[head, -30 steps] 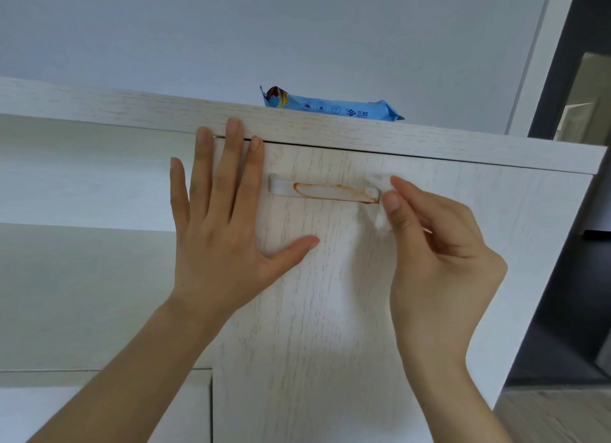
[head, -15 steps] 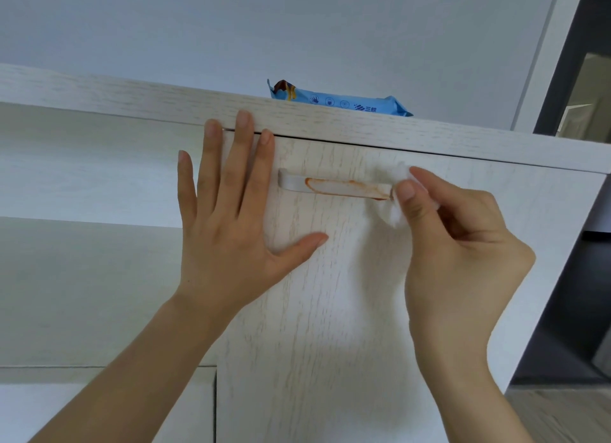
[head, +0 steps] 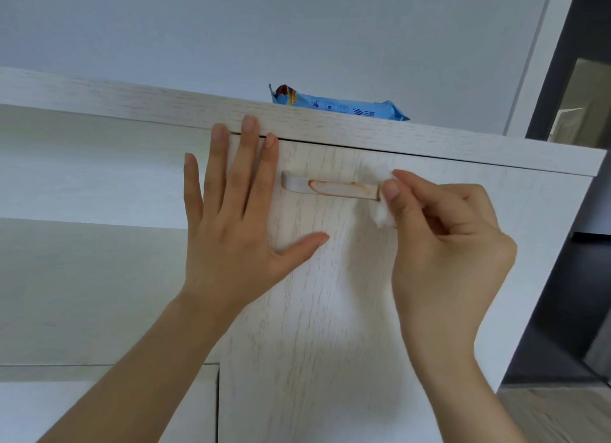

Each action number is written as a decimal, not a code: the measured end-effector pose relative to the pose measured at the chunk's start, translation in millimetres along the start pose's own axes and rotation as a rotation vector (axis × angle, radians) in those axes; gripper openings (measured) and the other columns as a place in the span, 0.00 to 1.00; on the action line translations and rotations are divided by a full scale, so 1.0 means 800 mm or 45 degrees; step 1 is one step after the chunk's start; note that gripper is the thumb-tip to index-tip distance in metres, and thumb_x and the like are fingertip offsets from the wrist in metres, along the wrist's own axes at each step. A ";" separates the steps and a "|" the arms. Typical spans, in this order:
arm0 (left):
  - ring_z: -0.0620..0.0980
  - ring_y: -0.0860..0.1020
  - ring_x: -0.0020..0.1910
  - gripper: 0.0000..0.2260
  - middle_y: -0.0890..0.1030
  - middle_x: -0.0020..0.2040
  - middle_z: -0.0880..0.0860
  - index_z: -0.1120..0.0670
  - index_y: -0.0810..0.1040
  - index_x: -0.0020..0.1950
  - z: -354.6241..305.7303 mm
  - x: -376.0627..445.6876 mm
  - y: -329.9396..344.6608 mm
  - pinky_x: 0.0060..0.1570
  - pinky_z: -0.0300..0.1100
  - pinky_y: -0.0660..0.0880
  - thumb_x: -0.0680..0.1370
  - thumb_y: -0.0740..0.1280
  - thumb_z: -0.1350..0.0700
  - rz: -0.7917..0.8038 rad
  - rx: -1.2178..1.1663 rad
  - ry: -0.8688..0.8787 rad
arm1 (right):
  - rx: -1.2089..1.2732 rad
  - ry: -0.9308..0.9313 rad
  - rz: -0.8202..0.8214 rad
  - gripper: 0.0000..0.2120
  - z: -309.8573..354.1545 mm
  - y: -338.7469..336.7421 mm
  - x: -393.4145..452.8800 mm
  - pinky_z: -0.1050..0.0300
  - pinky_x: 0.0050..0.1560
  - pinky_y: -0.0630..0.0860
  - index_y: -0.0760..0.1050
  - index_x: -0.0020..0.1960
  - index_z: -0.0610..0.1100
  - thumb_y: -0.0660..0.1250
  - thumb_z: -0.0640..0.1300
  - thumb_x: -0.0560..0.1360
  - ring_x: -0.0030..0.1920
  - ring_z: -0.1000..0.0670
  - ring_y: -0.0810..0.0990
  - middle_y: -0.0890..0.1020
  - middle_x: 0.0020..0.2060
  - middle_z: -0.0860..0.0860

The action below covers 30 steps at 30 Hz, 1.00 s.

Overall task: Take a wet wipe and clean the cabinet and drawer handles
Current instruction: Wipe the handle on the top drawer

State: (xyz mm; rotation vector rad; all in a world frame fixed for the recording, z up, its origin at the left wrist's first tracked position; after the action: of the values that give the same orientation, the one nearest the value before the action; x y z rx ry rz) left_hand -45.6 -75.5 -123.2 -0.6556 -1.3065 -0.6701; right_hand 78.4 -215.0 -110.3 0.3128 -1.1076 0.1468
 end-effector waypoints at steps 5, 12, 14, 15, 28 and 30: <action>0.64 0.55 0.73 0.42 0.55 0.74 0.61 0.64 0.58 0.74 0.000 0.000 -0.001 0.70 0.65 0.54 0.75 0.58 0.31 0.003 0.009 0.002 | -0.061 -0.042 -0.009 0.08 0.009 0.008 -0.007 0.76 0.40 0.69 0.82 0.51 0.43 0.71 0.39 0.72 0.35 0.65 0.72 0.75 0.36 0.52; 0.64 0.56 0.73 0.42 0.56 0.74 0.61 0.64 0.59 0.74 0.000 -0.001 -0.001 0.70 0.65 0.55 0.75 0.58 0.31 0.006 0.016 -0.003 | -0.027 -0.019 -0.002 0.11 0.007 0.001 -0.003 0.75 0.42 0.69 0.79 0.55 0.46 0.70 0.39 0.73 0.37 0.63 0.72 0.73 0.37 0.53; 0.64 0.57 0.73 0.42 0.56 0.74 0.61 0.64 0.60 0.73 0.000 -0.001 -0.002 0.70 0.65 0.55 0.75 0.59 0.31 -0.003 0.029 -0.002 | -0.106 -0.086 0.044 0.10 0.015 0.009 -0.006 0.75 0.43 0.69 0.80 0.55 0.43 0.70 0.37 0.73 0.37 0.62 0.72 0.72 0.39 0.52; 0.64 0.57 0.73 0.42 0.56 0.73 0.61 0.64 0.61 0.73 0.000 -0.001 -0.002 0.70 0.65 0.55 0.75 0.59 0.31 -0.008 0.034 -0.002 | -0.141 -0.123 0.068 0.10 0.020 0.013 -0.009 0.76 0.44 0.69 0.80 0.55 0.41 0.69 0.36 0.74 0.37 0.62 0.71 0.72 0.39 0.51; 0.63 0.57 0.73 0.42 0.56 0.74 0.60 0.63 0.59 0.74 -0.001 -0.001 -0.003 0.70 0.64 0.55 0.75 0.58 0.31 -0.013 0.044 -0.004 | -0.182 -0.162 0.132 0.11 0.027 0.021 -0.011 0.77 0.44 0.69 0.80 0.55 0.40 0.70 0.35 0.73 0.35 0.62 0.71 0.73 0.38 0.51; 0.63 0.57 0.73 0.41 0.56 0.74 0.60 0.63 0.59 0.74 -0.002 0.000 -0.003 0.70 0.64 0.55 0.75 0.58 0.31 -0.010 0.042 -0.002 | -0.201 -0.155 0.141 0.11 0.027 0.017 -0.009 0.78 0.44 0.68 0.80 0.56 0.41 0.69 0.37 0.74 0.37 0.65 0.71 0.72 0.39 0.52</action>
State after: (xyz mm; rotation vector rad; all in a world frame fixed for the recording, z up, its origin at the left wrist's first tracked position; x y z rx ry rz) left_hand -46.5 -77.9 -123.5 -0.6250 -1.3197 -0.6533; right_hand 52.9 -208.5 -105.1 0.1203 -1.2498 0.1388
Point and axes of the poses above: each hand's wrist, its own x-axis towards the middle knuckle, its own y-axis out of the palm, z = x × y, the point moved 10 cm from there along x, towards the middle knuckle
